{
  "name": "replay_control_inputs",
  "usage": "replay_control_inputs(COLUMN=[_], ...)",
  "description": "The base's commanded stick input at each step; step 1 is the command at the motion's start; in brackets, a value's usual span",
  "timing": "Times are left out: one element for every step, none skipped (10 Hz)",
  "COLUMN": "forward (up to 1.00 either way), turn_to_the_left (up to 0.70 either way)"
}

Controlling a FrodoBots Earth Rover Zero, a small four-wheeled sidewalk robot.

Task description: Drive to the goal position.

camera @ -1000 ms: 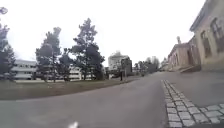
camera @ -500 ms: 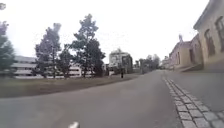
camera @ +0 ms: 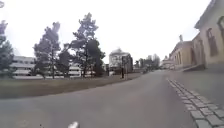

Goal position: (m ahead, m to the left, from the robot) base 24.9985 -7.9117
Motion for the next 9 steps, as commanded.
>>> replay_control_inputs(forward=[0.0,0.0,0.0,0.0,0.0,0.0,0.0,0.0,0.0], turn_to_the_left=[-0.7,-0.7,-0.7,-0.7,-0.7,-0.7,-0.32,0.0,0.0])
